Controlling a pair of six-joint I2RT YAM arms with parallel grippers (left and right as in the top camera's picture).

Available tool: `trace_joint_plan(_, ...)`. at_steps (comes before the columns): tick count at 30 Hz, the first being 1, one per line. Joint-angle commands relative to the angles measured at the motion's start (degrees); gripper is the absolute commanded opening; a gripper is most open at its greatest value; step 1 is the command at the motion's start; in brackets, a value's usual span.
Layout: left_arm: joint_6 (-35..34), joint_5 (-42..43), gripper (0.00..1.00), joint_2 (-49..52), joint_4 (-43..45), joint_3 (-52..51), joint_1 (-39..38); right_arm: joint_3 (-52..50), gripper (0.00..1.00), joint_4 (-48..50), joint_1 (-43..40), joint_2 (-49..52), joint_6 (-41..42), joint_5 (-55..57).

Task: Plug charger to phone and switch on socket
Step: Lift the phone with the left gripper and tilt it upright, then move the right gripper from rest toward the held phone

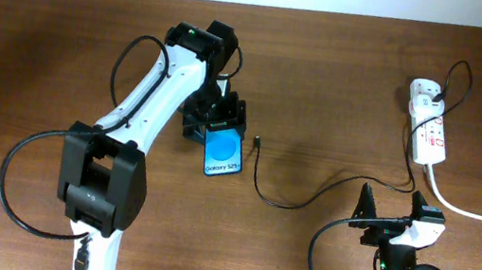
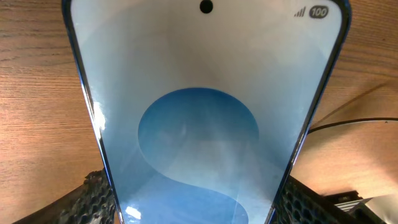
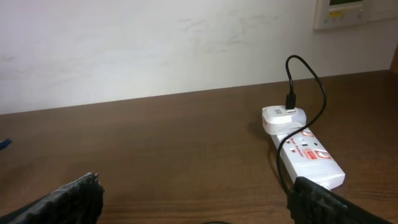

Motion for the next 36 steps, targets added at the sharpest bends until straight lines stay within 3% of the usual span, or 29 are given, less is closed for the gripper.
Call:
trace_joint_plan(1,0.3,1.3,0.41,-1.4,-0.1,-0.1,0.1,-0.3,0.99,-0.3,0.3,-0.4,0.3,0.3)
trace_joint_plan(9,0.1,1.7,0.42,-1.4,-0.1,-0.1,0.1,-0.3,0.99,0.2,0.3,-0.4,2.2,-0.2)
trace_joint_plan(11,0.1,1.7,0.42,-1.4,-0.1,-0.1,0.1,-0.3,0.99,1.7,0.3,-0.4,12.0,-2.4)
trace_joint_plan(13,0.1,1.7,0.42,-1.4,-0.1,-0.1,0.1,-0.3,0.99,1.3,0.3,-0.4,27.9,-7.6)
trace_joint_plan(15,0.1,1.7,0.42,-1.4,-0.1,-0.1,0.1,-0.3,0.99,0.8,0.3,-0.3,34.0,-13.2)
trace_joint_plan(24,-1.2,4.2,0.43,-1.4,-0.1,-0.1,0.1,-0.3,0.99,0.8,0.3,-0.3,33.9,-13.1)
trace_joint_plan(28,-1.2,7.8,0.42,-1.4,-0.1,-0.1,0.1,-0.3,0.99,0.7,0.3,-0.2,34.1,-19.2)
trace_joint_plan(34,-1.2,12.8,0.41,-1.4,0.2,-0.1,0.1,-0.3,0.98,0.5,0.3,8.5,56.2,-34.1)
trace_joint_plan(36,-1.2,14.2,0.41,-1.4,0.2,-0.1,0.1,-0.3,0.98,0.6,0.3,11.6,60.2,-38.9)
